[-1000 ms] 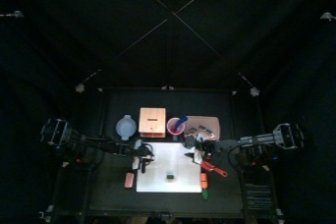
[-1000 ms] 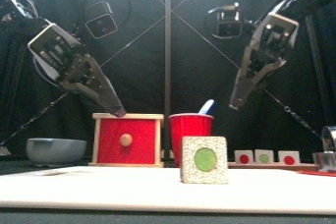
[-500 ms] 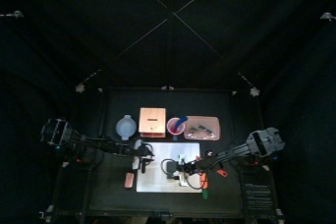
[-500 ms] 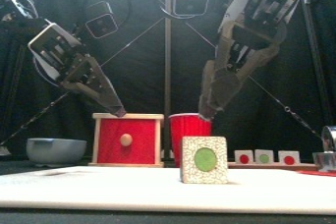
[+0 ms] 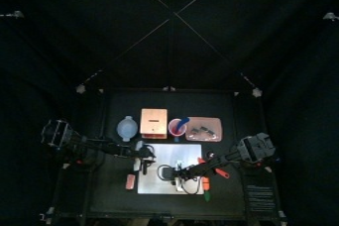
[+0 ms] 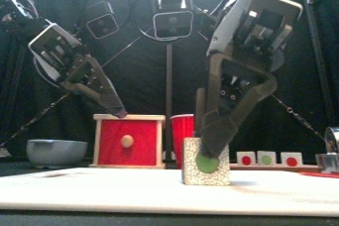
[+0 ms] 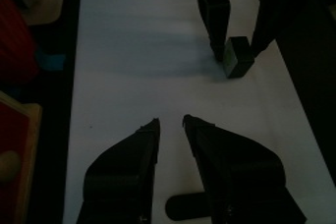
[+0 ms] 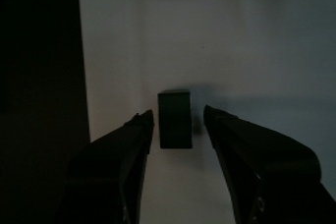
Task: Place sushi on board then cut the sushi with the knife then place the pieces on the plate
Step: Place the 4 sushi pieces on the plate
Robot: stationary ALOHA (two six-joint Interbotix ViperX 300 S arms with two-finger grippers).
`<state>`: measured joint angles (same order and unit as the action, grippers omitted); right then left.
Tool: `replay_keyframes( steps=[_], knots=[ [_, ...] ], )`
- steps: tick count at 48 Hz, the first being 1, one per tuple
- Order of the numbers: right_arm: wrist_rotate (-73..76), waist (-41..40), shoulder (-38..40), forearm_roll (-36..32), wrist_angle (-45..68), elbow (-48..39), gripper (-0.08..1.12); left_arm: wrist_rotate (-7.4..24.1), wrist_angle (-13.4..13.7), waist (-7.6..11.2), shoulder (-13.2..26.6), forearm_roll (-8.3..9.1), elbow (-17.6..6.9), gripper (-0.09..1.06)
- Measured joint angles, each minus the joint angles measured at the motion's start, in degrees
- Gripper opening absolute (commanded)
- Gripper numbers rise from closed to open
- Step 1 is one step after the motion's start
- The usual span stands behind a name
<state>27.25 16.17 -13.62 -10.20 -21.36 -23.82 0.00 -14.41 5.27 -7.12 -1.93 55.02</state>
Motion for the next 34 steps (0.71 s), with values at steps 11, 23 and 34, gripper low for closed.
replay_keyframes(
  steps=[11, 23, 34],
  knots=[
    [-0.09, -0.35, -0.97, -0.44, 0.18, 1.05, 0.58, 0.18, 0.00, 0.00, 0.09, 0.00, 0.00, 0.69],
    [-0.09, -2.46, 1.58, -0.62, -0.70, -0.53, 0.57, 0.26, 0.00, 0.00, 0.09, 0.00, 0.00, 0.69],
    [0.26, -5.62, 12.39, -0.79, -4.22, -7.03, 0.57, 0.26, 0.00, 0.09, 0.00, 0.00, -0.09, 0.69]
  ],
)
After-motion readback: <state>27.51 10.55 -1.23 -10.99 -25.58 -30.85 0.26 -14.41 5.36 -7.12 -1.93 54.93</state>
